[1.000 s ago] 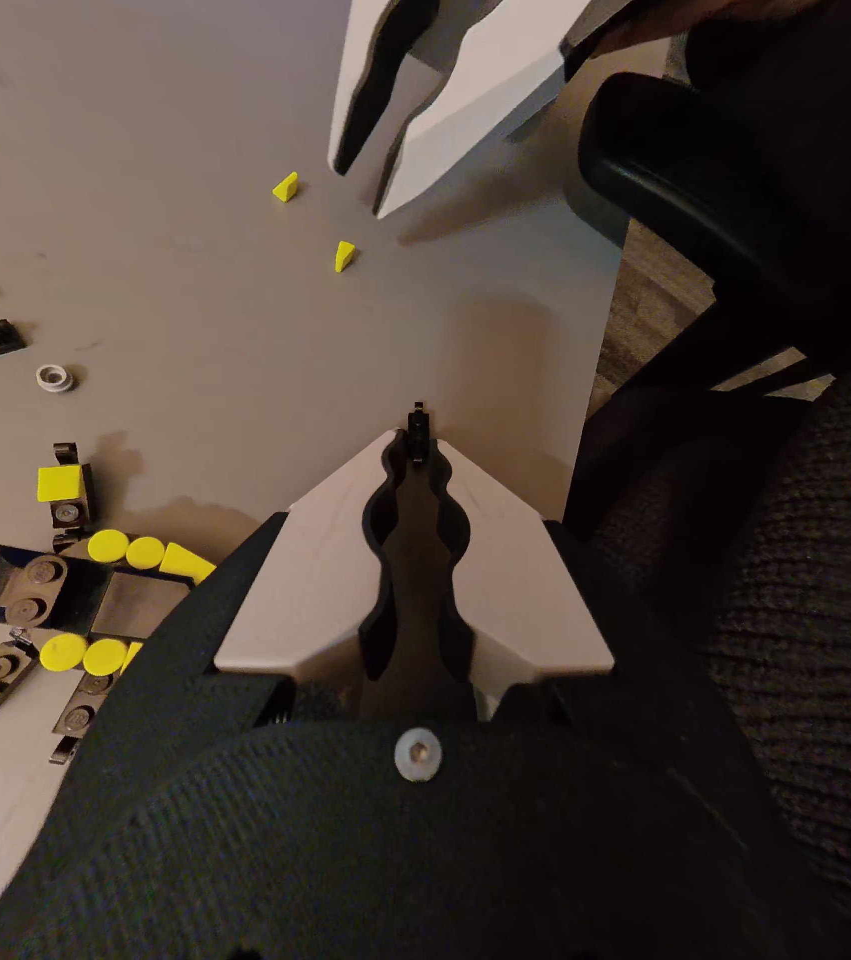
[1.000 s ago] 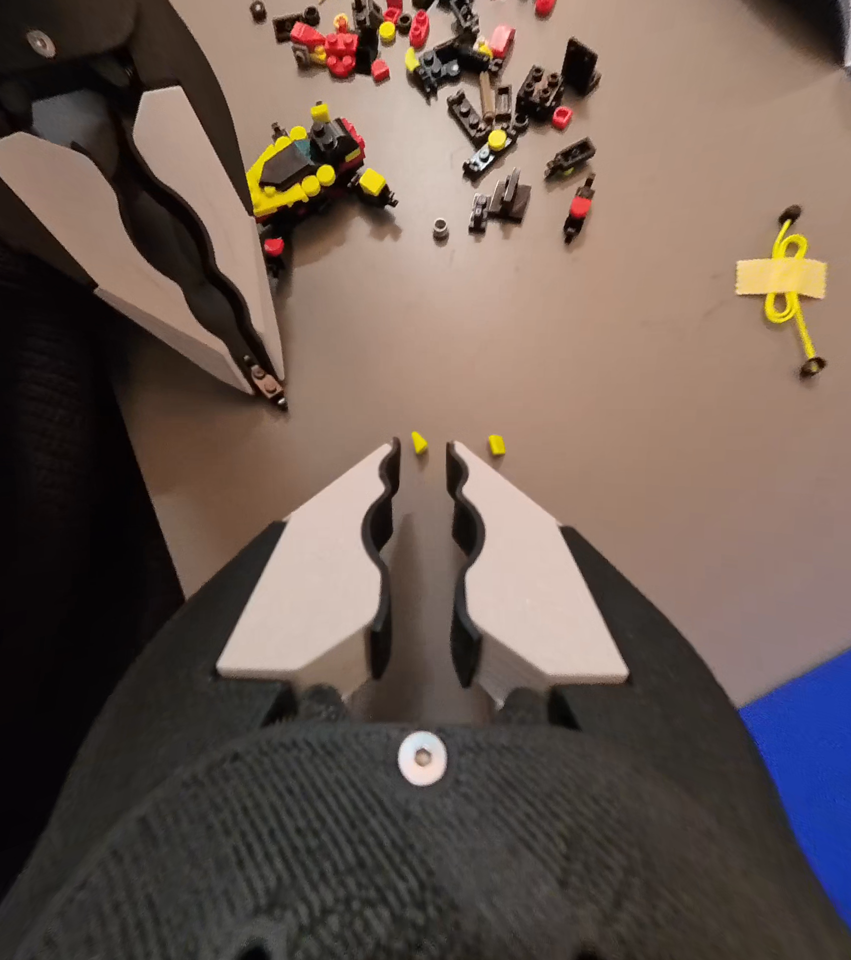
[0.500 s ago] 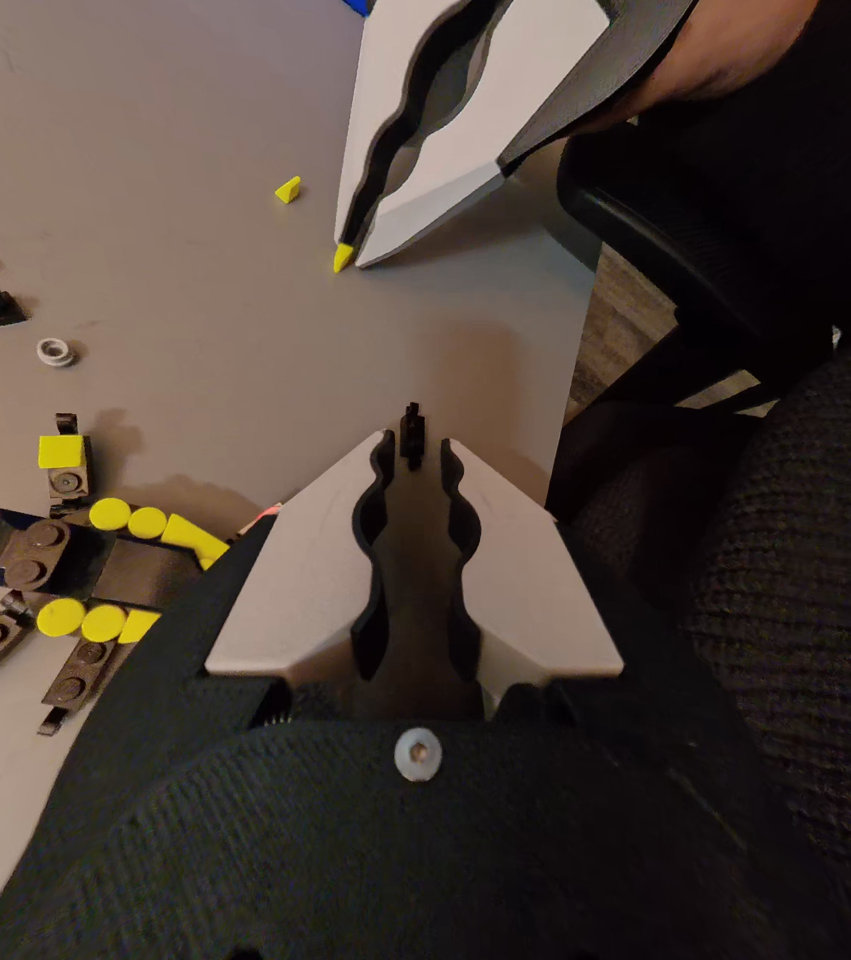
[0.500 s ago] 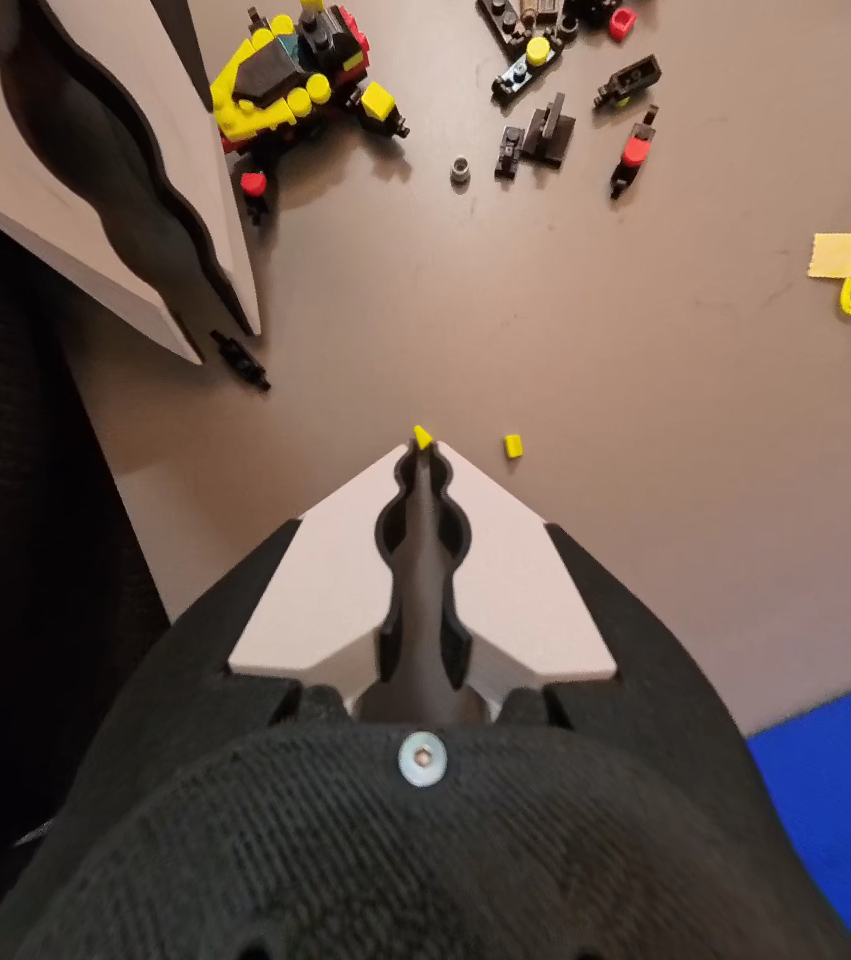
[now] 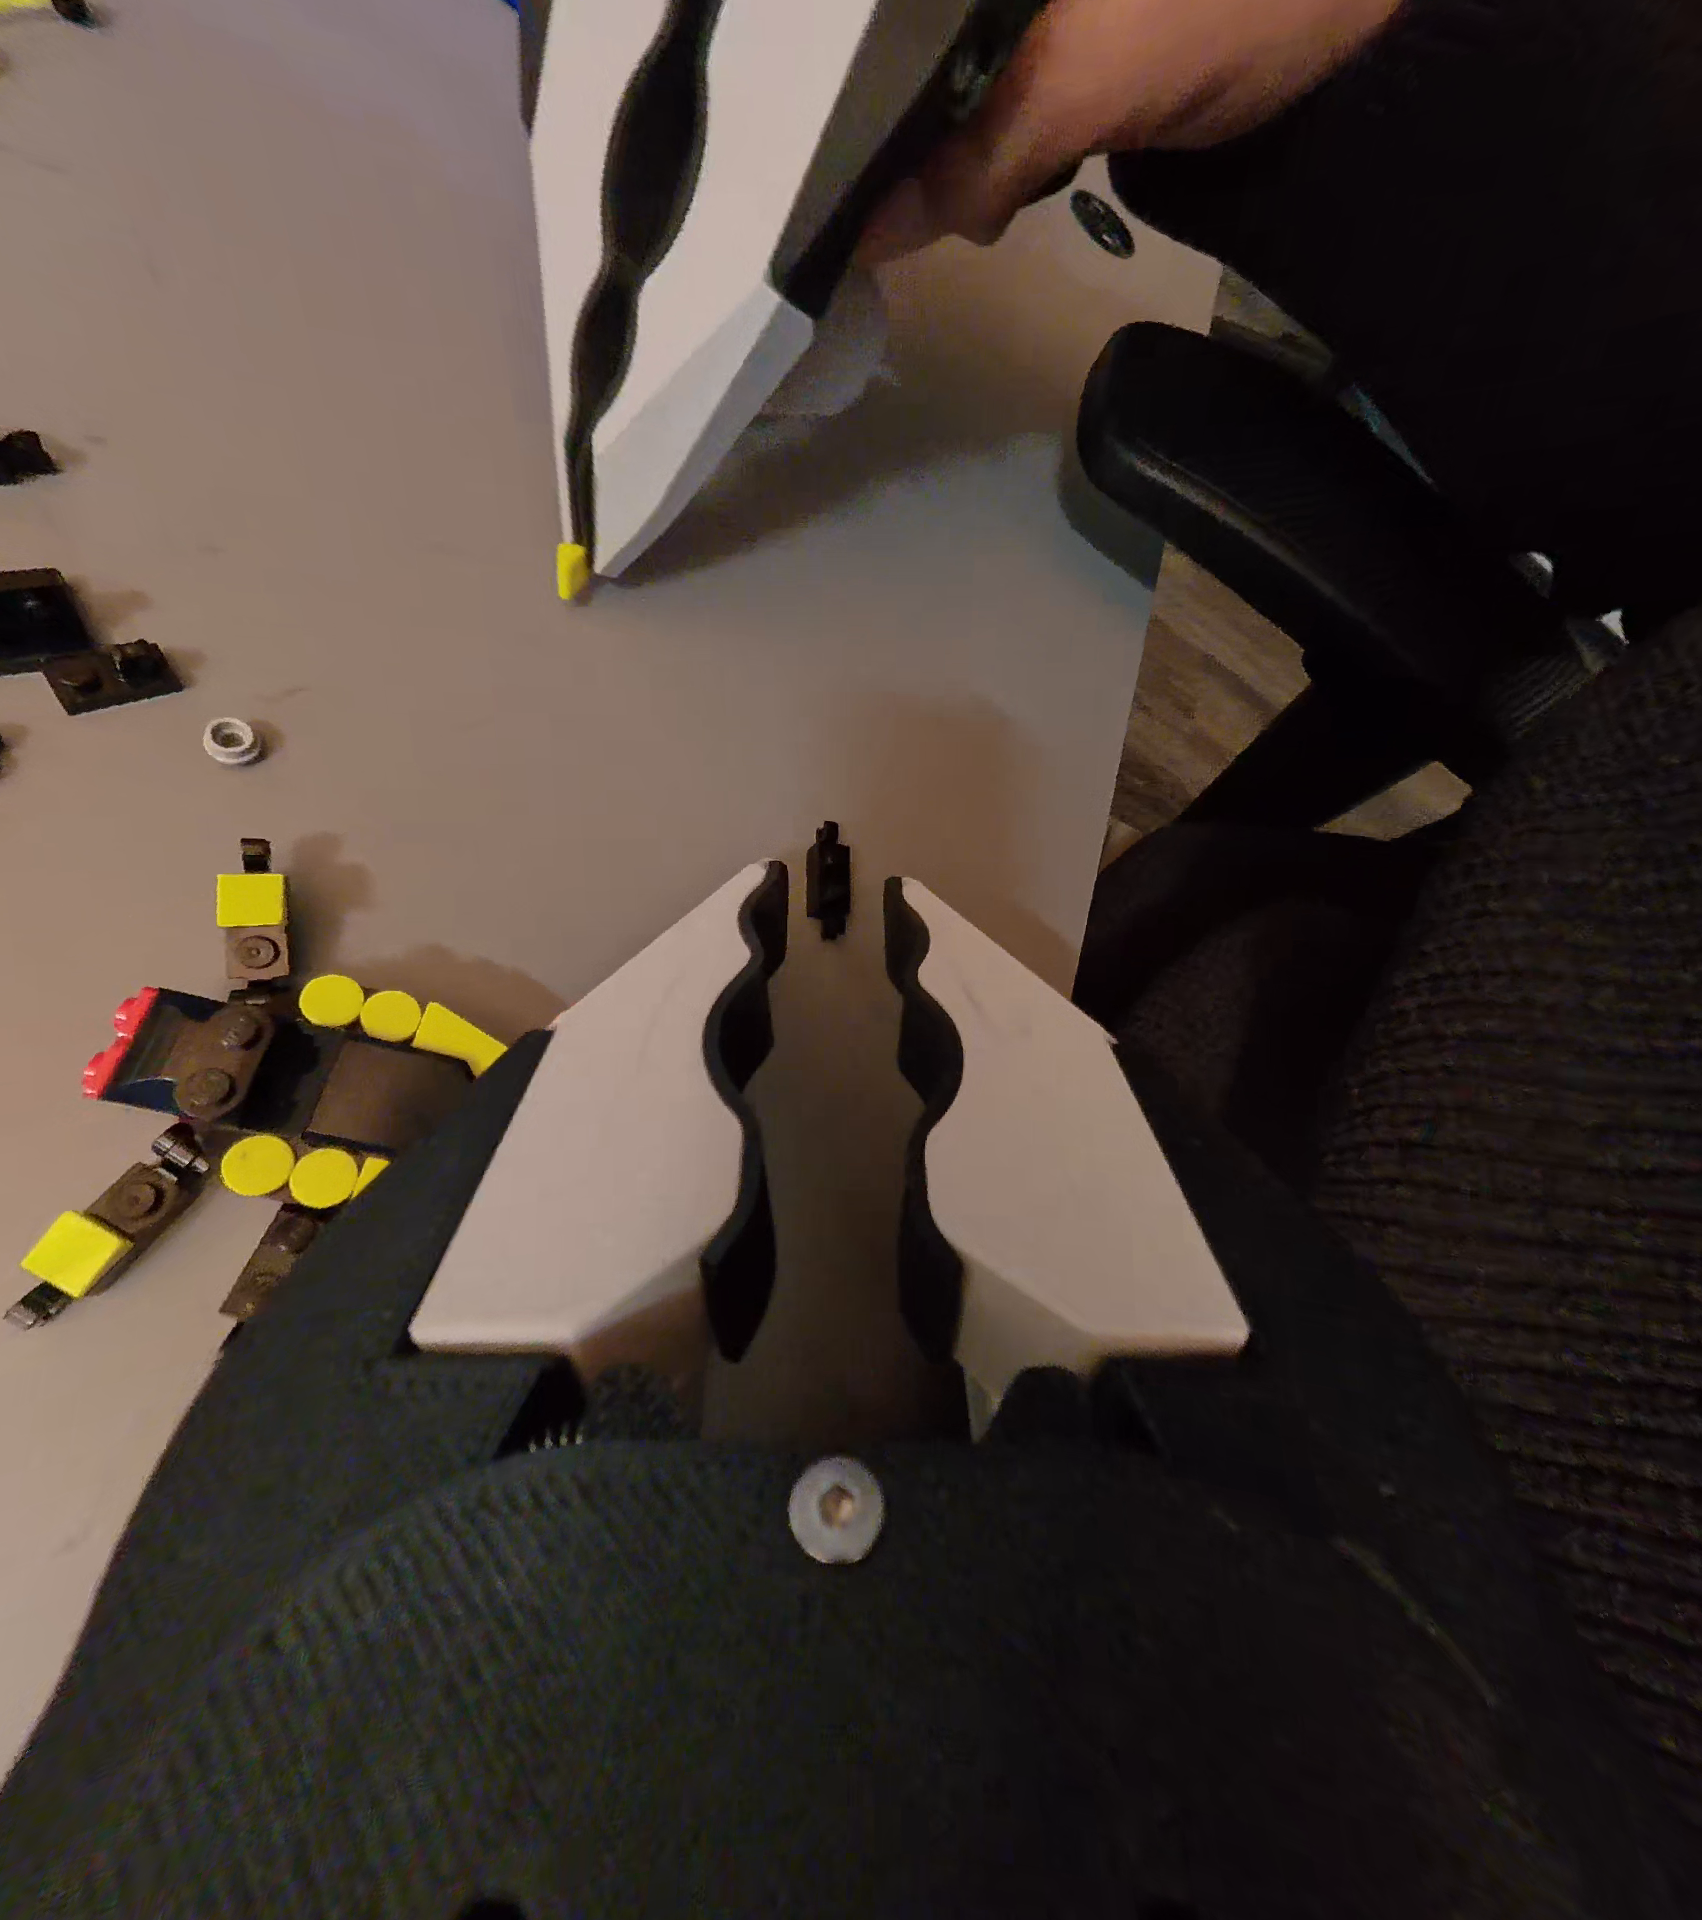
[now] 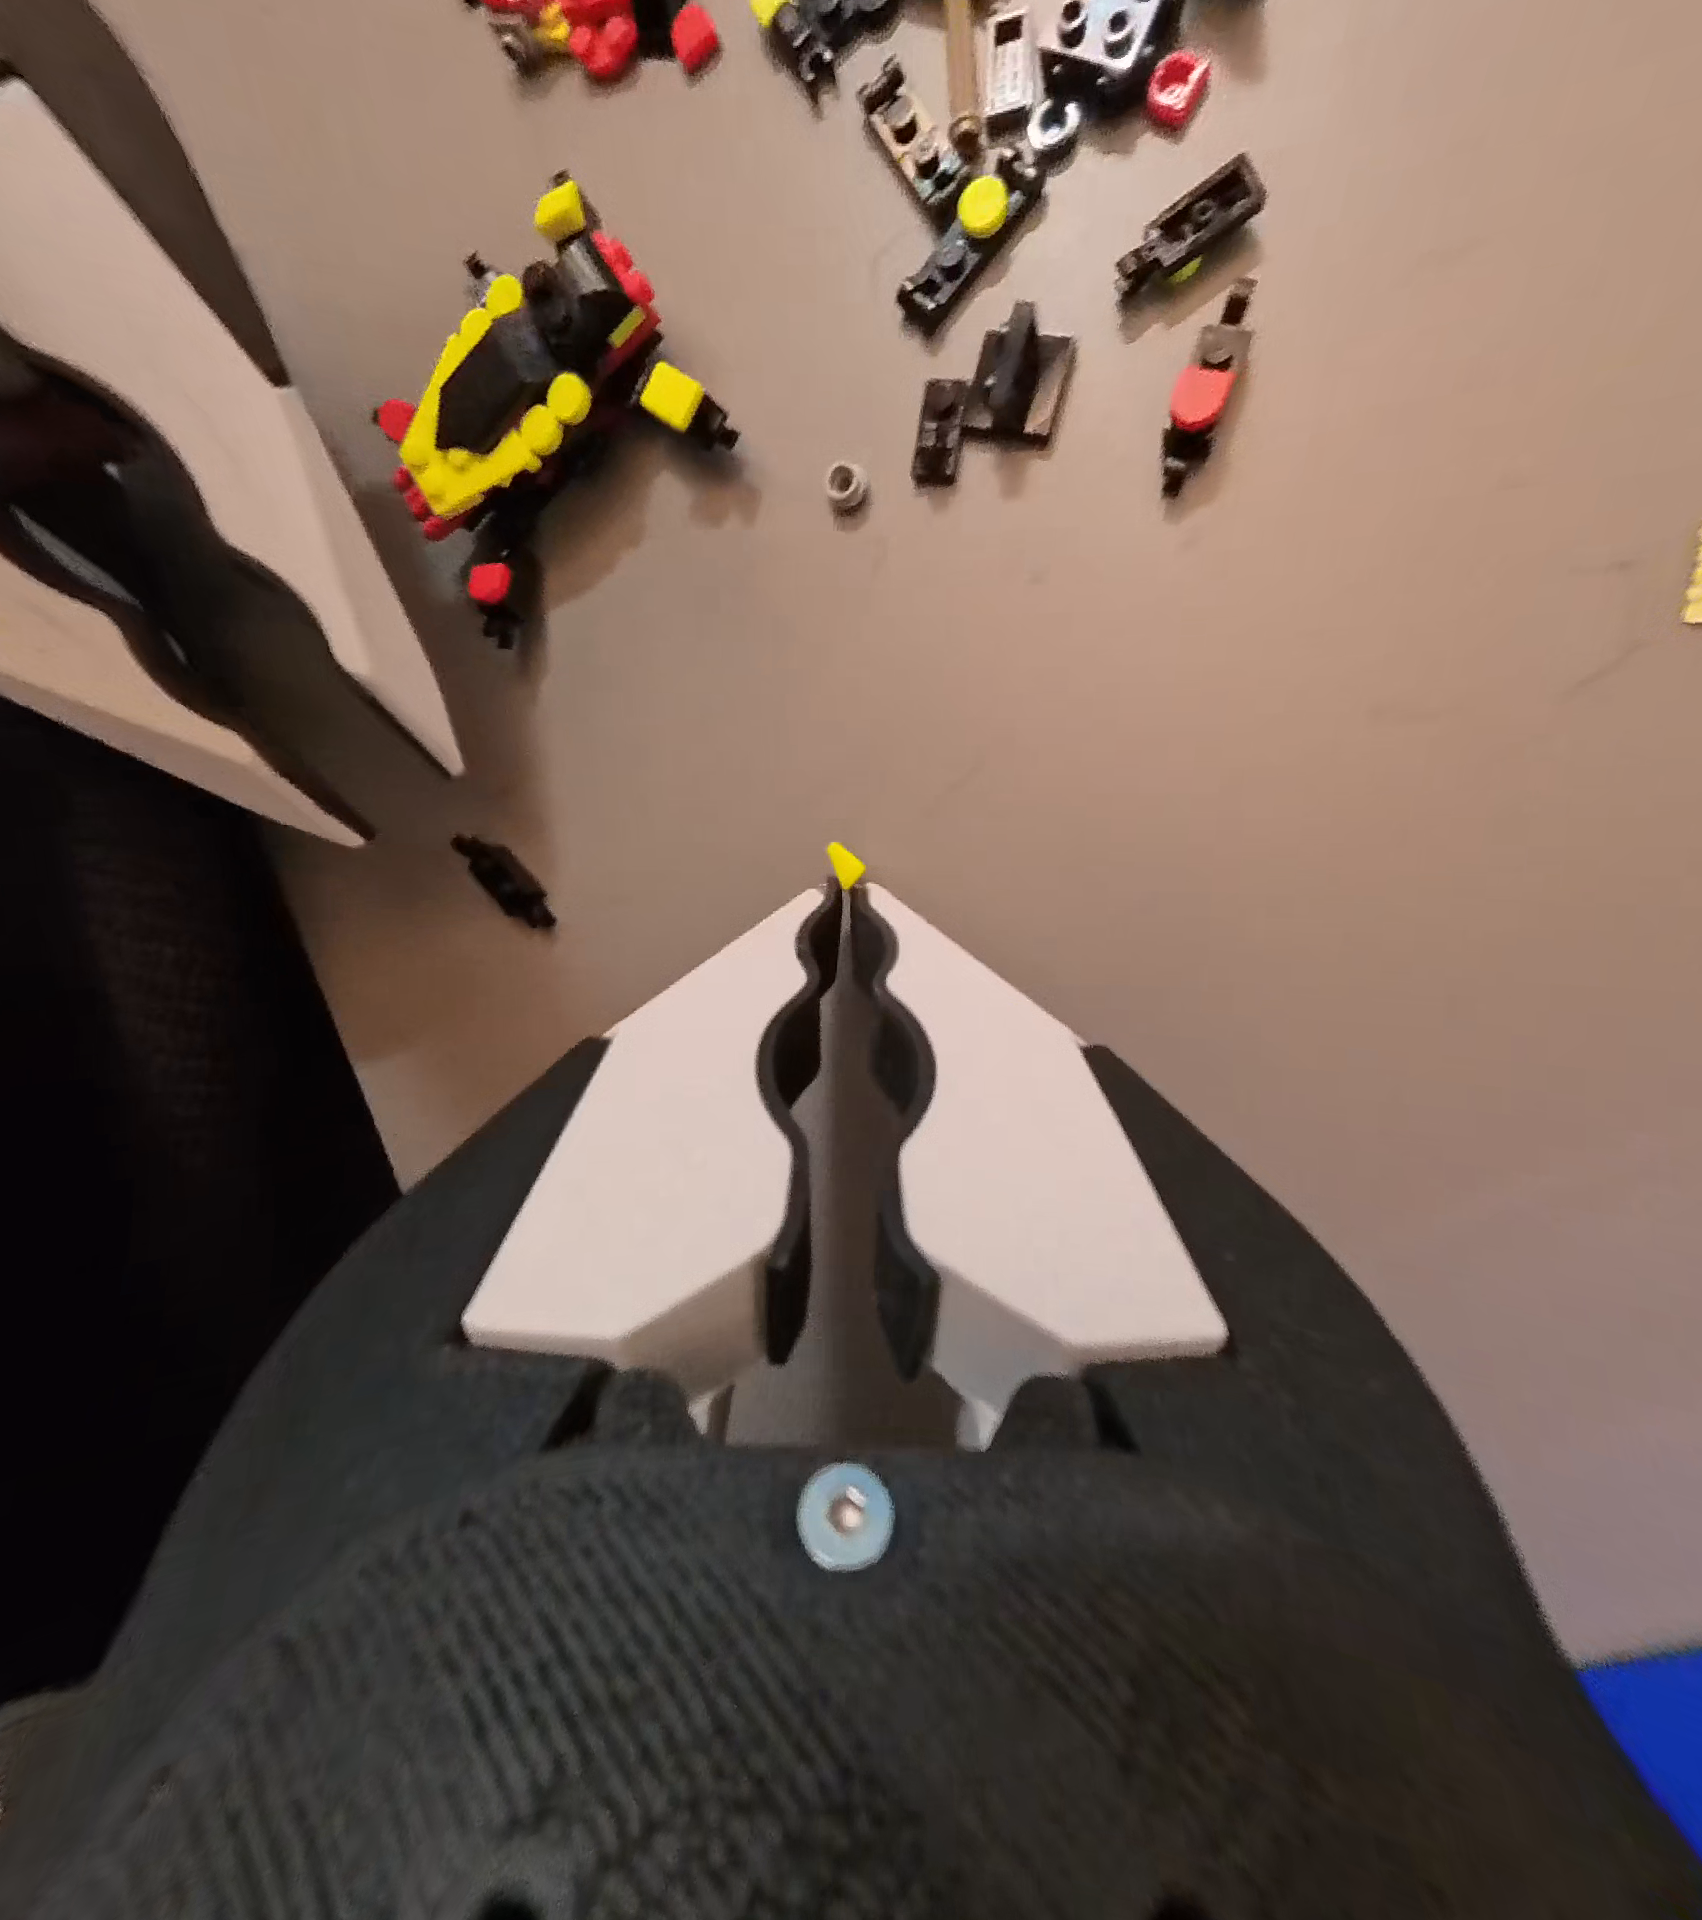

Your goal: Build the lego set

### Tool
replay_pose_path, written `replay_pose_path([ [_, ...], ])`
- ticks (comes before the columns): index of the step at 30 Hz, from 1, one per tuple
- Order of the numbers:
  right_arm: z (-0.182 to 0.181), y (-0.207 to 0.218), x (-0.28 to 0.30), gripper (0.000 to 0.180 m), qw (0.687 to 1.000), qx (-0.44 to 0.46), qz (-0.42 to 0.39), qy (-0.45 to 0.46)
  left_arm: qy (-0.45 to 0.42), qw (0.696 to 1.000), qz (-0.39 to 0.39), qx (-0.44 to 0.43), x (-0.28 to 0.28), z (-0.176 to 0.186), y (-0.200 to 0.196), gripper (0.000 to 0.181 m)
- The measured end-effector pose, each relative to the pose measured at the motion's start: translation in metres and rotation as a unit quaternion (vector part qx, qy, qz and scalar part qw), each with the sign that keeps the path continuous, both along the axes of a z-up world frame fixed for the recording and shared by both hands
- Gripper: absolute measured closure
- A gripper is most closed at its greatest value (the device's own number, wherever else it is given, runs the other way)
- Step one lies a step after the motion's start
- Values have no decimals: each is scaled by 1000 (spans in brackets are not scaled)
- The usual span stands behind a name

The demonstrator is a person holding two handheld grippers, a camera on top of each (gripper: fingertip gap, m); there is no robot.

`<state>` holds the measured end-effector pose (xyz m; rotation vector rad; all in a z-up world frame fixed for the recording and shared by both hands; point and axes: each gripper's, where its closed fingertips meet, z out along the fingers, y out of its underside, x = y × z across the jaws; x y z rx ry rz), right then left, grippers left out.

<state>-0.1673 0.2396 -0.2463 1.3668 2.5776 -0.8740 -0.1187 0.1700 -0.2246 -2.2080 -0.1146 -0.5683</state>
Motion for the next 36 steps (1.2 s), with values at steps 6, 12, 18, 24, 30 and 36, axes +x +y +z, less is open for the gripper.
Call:
replay_pose_path([
  [6, 4, 4, -9, 177, 999, -12, -37, 4, -9, 1000, 2, 3, -5, 3, -3, 164],
  [12, 11, 15, -13, 169, 995, 0, -97, 20, -16, 1000, 4, 4, -6, 6, -4, 165],
  [18, 4, 2, -16, 157, 987, -6, -156, 25, -27, 1000, 8, 1, -8, 5, -5, 166],
  [24, -2, 5, -18, 157, 976, 43, -203, 64, -26, 1000, 8, 4, -7, 9, -6, 168],
  [30, -5, -2, -22, 165, 974, 101, -176, 104, -33, 999, 2, 6, -6, 12, -8, 171],
  [36, 9, -2, -26, 168, 961, 159, -150, 172, -37, 999, 7, 12, -9, 15, -10, 171],
])
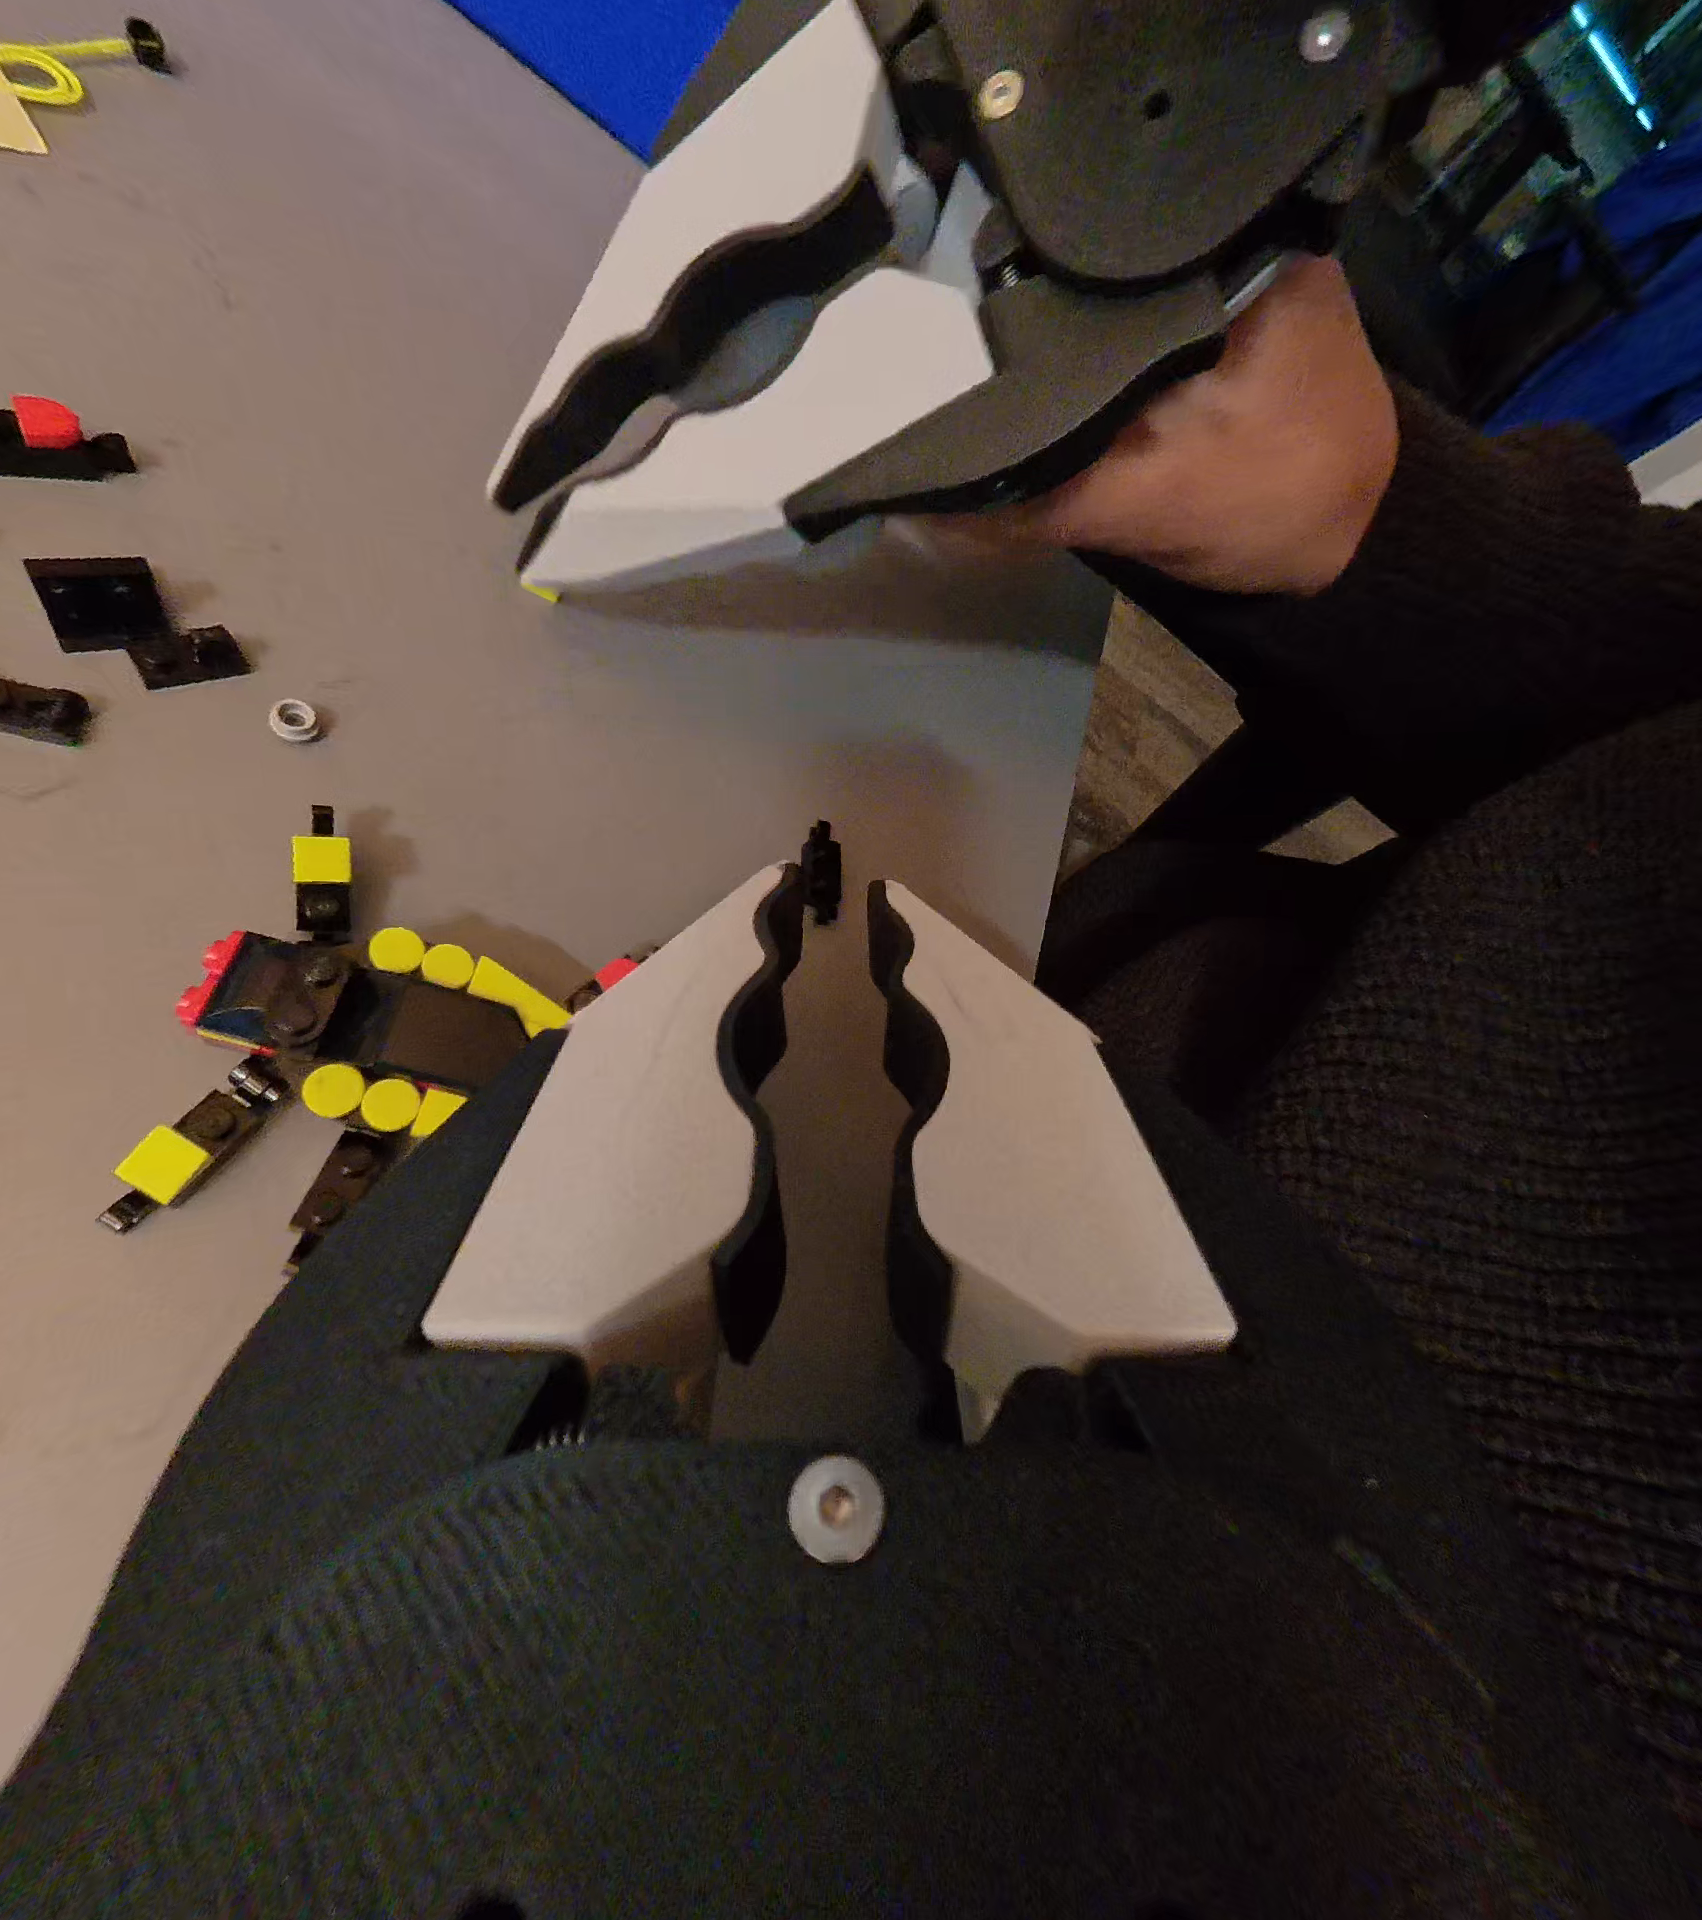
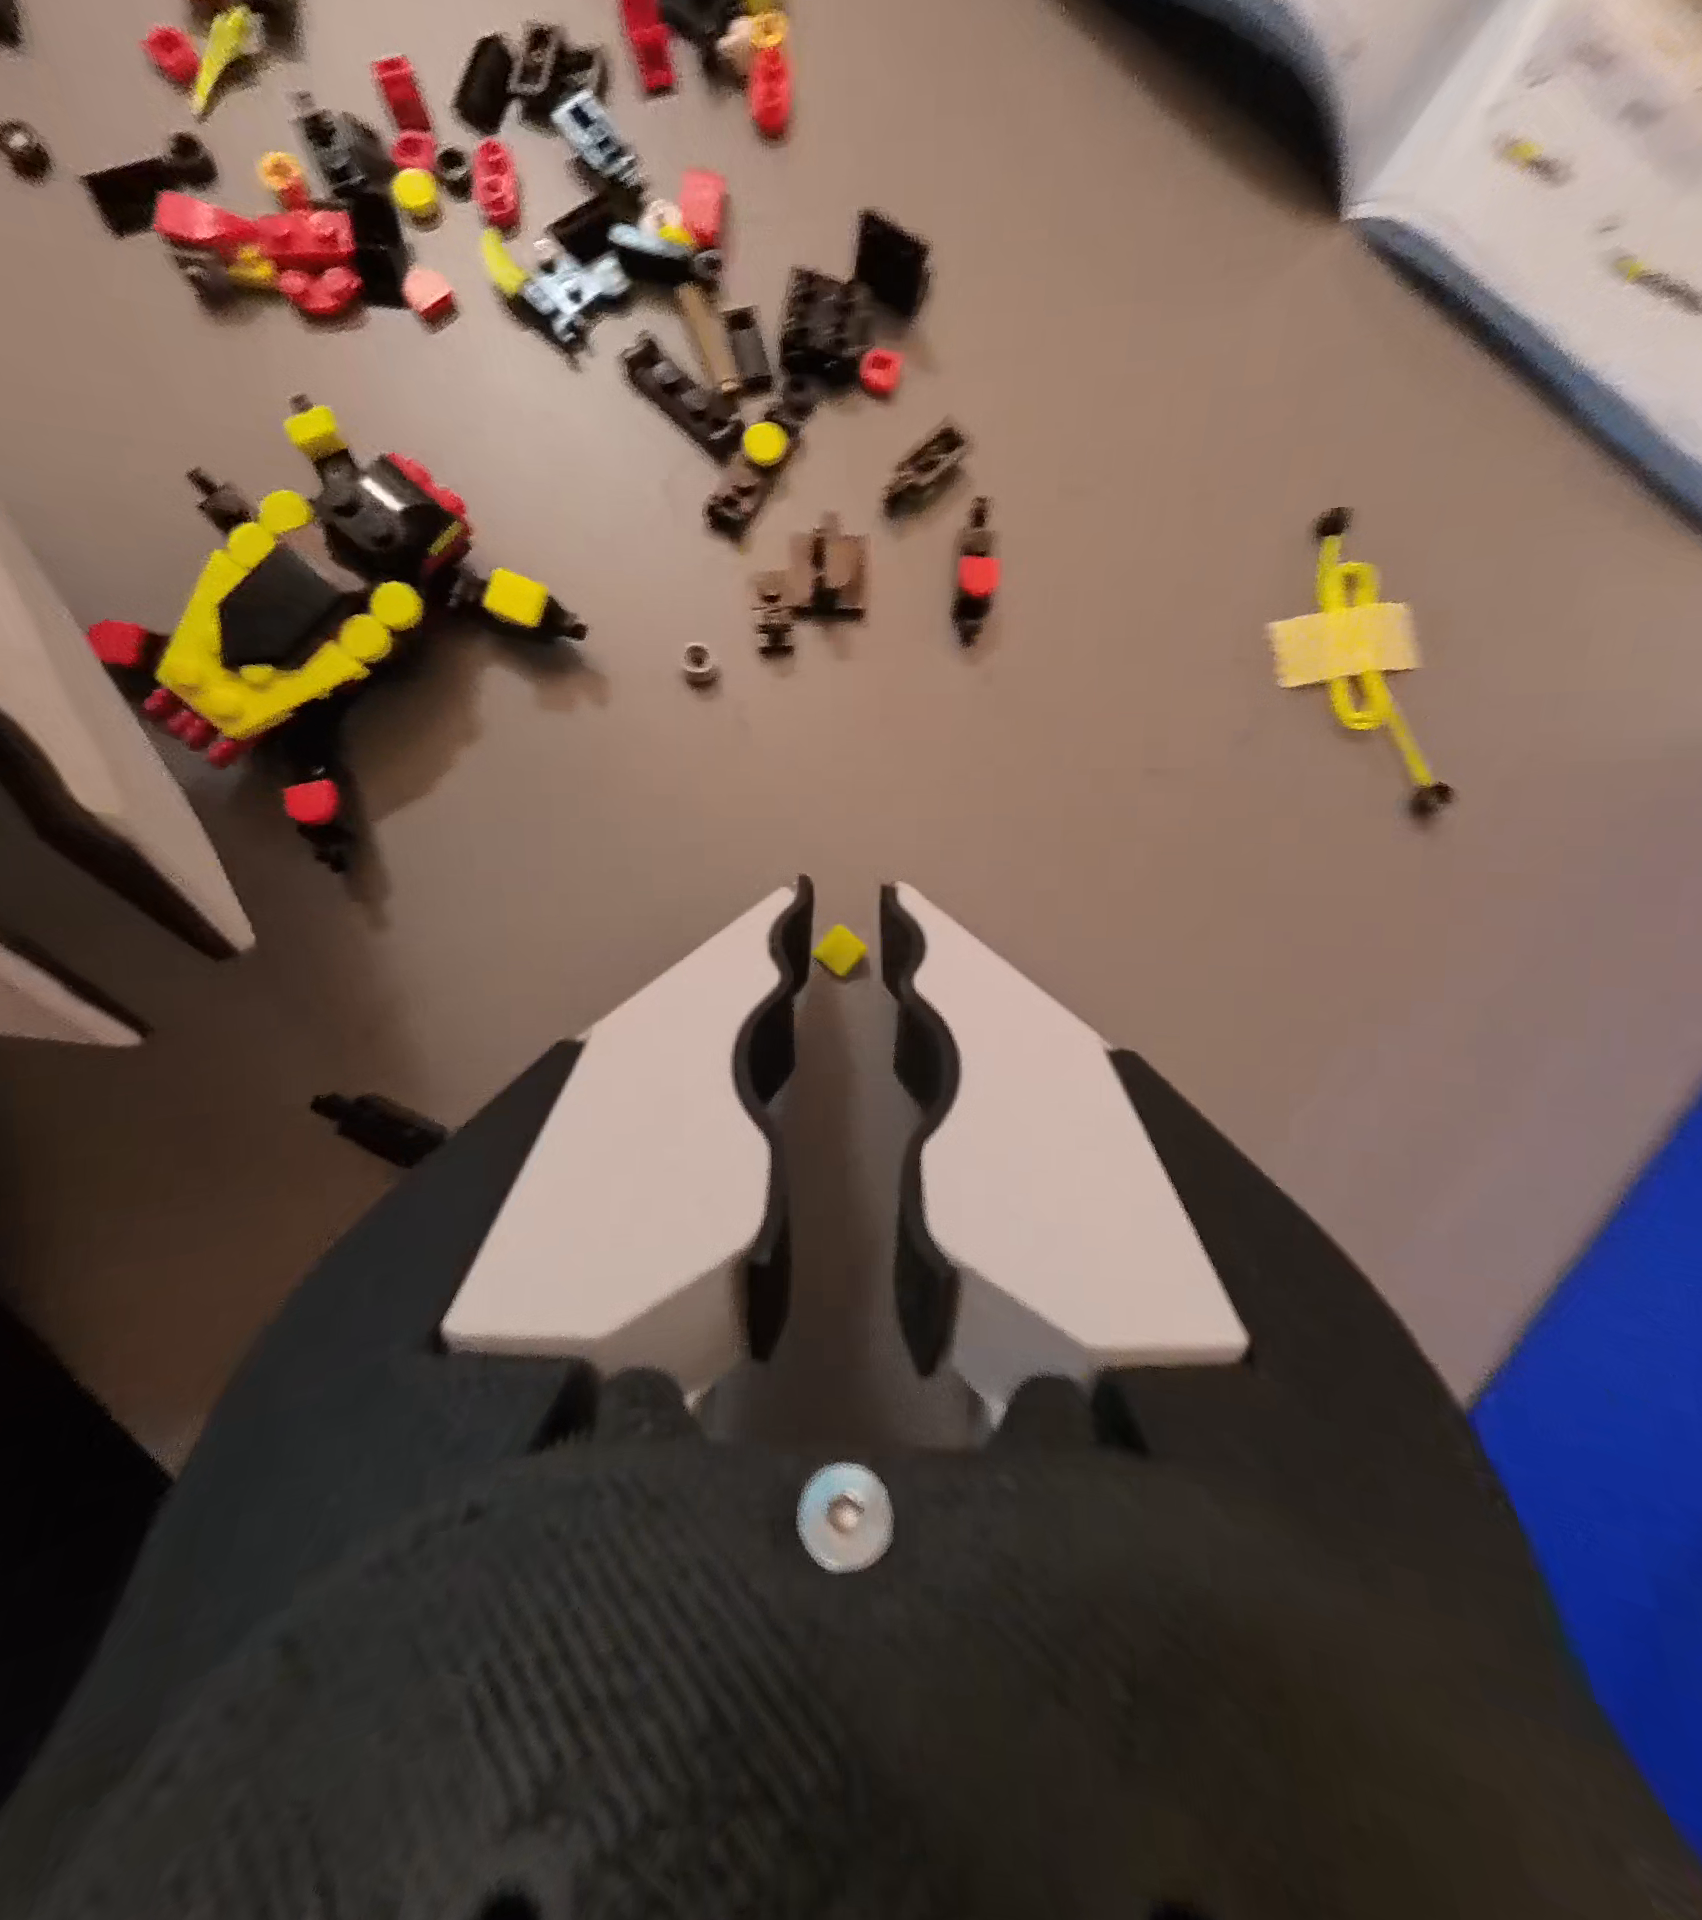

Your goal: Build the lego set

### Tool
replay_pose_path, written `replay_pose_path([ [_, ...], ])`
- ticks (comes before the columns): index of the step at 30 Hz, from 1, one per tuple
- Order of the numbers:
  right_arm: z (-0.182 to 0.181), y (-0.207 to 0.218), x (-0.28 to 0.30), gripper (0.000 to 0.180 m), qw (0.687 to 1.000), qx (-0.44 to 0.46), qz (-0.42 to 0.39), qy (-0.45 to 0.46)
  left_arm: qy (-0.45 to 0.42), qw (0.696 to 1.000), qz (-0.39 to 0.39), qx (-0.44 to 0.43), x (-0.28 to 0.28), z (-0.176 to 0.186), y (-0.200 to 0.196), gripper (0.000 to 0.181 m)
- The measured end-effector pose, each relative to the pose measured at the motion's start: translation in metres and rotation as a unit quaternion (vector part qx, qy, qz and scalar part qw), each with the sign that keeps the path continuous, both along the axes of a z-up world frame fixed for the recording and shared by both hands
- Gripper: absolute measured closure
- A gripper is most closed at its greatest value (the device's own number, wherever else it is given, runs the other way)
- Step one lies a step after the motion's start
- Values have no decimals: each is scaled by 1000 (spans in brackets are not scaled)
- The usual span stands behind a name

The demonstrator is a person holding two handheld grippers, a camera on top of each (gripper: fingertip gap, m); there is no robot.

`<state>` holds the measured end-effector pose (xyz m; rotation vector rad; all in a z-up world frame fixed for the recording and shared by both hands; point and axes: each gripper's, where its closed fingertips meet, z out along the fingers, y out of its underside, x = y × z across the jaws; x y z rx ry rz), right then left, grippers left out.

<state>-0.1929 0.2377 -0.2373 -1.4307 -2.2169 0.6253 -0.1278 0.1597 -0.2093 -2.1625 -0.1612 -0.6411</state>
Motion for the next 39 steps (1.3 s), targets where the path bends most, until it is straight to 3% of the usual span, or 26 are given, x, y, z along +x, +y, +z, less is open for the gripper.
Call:
replay_pose_path([
  [5, -4, 10, 9, 161, 998, -17, -55, -11, -10, 1000, 2, 2, -1, 0, 0, 170],
  [9, -8, 9, 9, 164, 998, 18, -54, -10, -10, 1000, 3, 24, -1, 9, 1, 175],
  [14, -10, -9, 6, 163, 999, -26, -27, -13, 17, 999, 20, 46, -11, 16, 1, 177],
  [19, 22, -7, 3, 166, 997, -34, 0, 66, 11, 999, 18, 42, -10, 14, 2, 176],
  [21, 30, 1, 6, 180, 995, -35, 12, 91, 16, 999, 15, 39, -8, 12, 2, 175],
  [23, 41, 9, 4, 180, 986, -44, 43, 158, 10, 999, 23, 33, -10, 13, 1, 173],
  [25, 58, 16, 0, 180, 970, -84, 39, 225, 27, 996, 31, 79, -24, 35, 0, 156],
  [27, 74, 9, -1, 180, 956, -149, 52, 247, 88, 983, 78, 139, -59, 65, -10, 151],
  [30, 86, 0, -3, 160, 945, -177, 77, 264, 132, 969, 119, 172, -93, 81, -31, 129],
  [31, 88, -3, -2, 160, 941, -179, 91, 271, 134, 968, 111, 182, -93, 84, -35, 119],
  [32, 93, -6, -2, 176, 937, -181, 102, 281, 134, 964, 112, 199, -92, 91, -37, 109],
  [33, 100, -8, -4, 180, 932, -186, 101, 295, 141, 957, 123, 222, -93, 101, -38, 102],
  [36, 134, -31, -4, 180, 895, -287, 102, 326, 205, 918, 157, 301, -96, 131, -45, 101],
  [39, 149, -35, -2, 180, 890, -312, 68, 327, 219, 898, 205, 323, -107, 140, -51, 126],
])
